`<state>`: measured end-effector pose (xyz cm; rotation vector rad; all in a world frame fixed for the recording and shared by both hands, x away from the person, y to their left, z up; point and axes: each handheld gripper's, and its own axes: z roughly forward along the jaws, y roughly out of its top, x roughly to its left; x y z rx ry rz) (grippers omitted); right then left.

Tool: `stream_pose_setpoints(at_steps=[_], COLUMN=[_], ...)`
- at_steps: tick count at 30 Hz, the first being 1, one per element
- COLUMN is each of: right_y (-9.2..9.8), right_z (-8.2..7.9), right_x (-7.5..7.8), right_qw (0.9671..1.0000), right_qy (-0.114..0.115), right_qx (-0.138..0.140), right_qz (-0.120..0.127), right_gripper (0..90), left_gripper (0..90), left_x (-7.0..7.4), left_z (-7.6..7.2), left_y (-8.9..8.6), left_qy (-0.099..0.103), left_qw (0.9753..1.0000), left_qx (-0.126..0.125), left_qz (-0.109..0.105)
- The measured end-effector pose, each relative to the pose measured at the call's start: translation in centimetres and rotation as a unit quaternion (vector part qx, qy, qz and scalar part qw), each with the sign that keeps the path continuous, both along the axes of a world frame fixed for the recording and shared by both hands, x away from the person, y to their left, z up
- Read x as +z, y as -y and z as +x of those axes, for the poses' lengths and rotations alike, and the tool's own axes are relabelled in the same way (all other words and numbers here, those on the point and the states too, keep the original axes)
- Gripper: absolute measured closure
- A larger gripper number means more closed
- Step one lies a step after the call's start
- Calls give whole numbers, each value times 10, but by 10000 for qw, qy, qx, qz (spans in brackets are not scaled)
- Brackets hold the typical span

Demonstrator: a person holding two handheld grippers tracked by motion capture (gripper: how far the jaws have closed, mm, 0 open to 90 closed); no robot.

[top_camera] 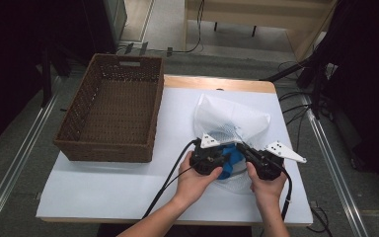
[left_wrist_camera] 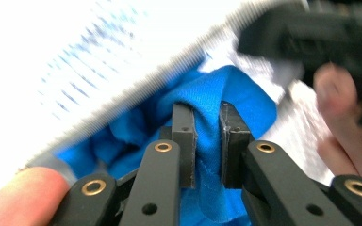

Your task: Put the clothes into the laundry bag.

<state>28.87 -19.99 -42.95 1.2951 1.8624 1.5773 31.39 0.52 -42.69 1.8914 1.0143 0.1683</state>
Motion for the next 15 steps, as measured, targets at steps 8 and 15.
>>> stream_pose_setpoints(at_steps=[8,15], right_y=[-4,5], right_z=[-2,1], right_x=[2,-3], right_qw=[10000,9999], right_qy=[11,-100], right_qx=[8,-80], right_qz=[18,67], right_gripper=[896,896], left_gripper=[797,641], left_x=[-26,-40], left_z=[28,41], left_y=[27,26], left_qy=[326,-61], left_qw=[9963,9980], left_qx=[406,257], left_qz=[676,581])
